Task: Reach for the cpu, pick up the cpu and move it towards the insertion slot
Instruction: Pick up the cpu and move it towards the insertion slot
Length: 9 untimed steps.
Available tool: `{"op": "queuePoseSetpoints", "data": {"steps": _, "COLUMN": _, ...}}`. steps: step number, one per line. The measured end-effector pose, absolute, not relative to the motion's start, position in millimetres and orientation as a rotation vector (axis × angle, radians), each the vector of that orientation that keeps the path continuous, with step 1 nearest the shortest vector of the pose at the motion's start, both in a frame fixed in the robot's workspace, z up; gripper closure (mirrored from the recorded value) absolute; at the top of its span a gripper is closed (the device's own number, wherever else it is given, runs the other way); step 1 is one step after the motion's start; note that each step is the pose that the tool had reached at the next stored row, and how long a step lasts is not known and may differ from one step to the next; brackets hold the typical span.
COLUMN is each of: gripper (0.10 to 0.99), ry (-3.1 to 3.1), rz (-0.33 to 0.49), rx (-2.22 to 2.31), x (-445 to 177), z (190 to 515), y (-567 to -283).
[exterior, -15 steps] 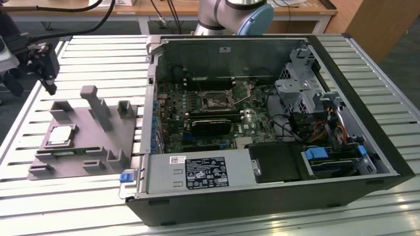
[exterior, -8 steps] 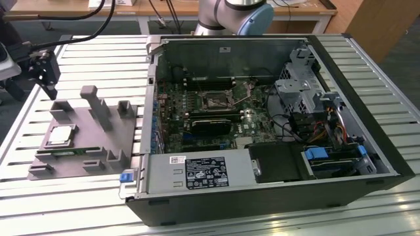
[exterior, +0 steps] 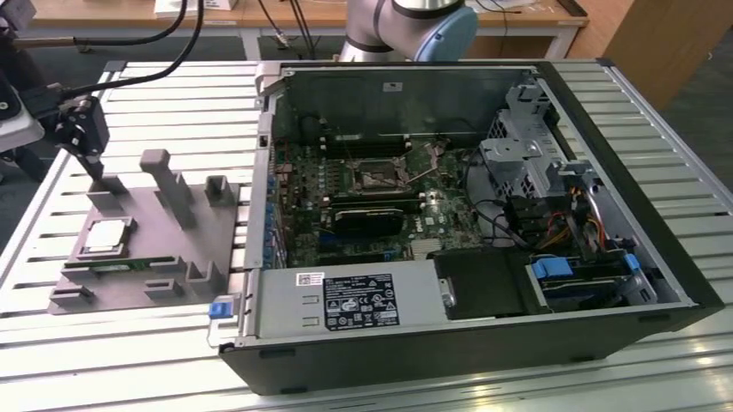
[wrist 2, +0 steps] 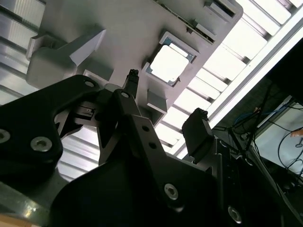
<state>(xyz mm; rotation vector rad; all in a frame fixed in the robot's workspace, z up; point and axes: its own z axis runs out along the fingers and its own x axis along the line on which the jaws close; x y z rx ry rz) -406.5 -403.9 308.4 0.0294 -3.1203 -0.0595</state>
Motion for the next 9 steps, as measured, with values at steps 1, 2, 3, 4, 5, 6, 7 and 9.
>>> {"op": "queuePoseSetpoints", "data": {"steps": 1, "gripper": 0.439, "ry": -3.120, "rz": -0.059, "rx": 0.029, "x": -406.6, "z": 307.7, "y": -403.9}}
{"op": "queuePoseSetpoints", "data": {"steps": 2, "gripper": 0.439, "ry": -3.120, "rz": -0.059, "rx": 0.029, "x": -406.6, "z": 307.0, "y": -403.9}}
{"op": "queuePoseSetpoints", "data": {"steps": 3, "gripper": 0.439, "ry": -3.120, "rz": -0.059, "rx": 0.029, "x": -406.6, "z": 306.3, "y": -403.9}}
{"op": "queuePoseSetpoints", "data": {"steps": 4, "gripper": 0.439, "ry": -3.120, "rz": -0.059, "rx": 0.029, "x": -406.6, "z": 305.6, "y": -403.9}}
{"op": "queuePoseSetpoints", "data": {"steps": 5, "gripper": 0.439, "ry": -3.120, "rz": -0.059, "rx": 0.029, "x": -406.5, "z": 304.9, "y": -403.9}}
{"op": "queuePoseSetpoints", "data": {"steps": 6, "gripper": 0.439, "ry": -3.119, "rz": -0.059, "rx": 0.029, "x": -406.6, "z": 304.1, "y": -403.9}}
{"op": "queuePoseSetpoints", "data": {"steps": 7, "gripper": 0.439, "ry": -3.119, "rz": -0.059, "rx": 0.029, "x": -406.6, "z": 303.4, "y": -403.9}}
{"op": "queuePoseSetpoints", "data": {"steps": 9, "gripper": 0.439, "ry": -3.119, "rz": -0.059, "rx": 0.029, "x": -406.6, "z": 301.8, "y": -403.9}}
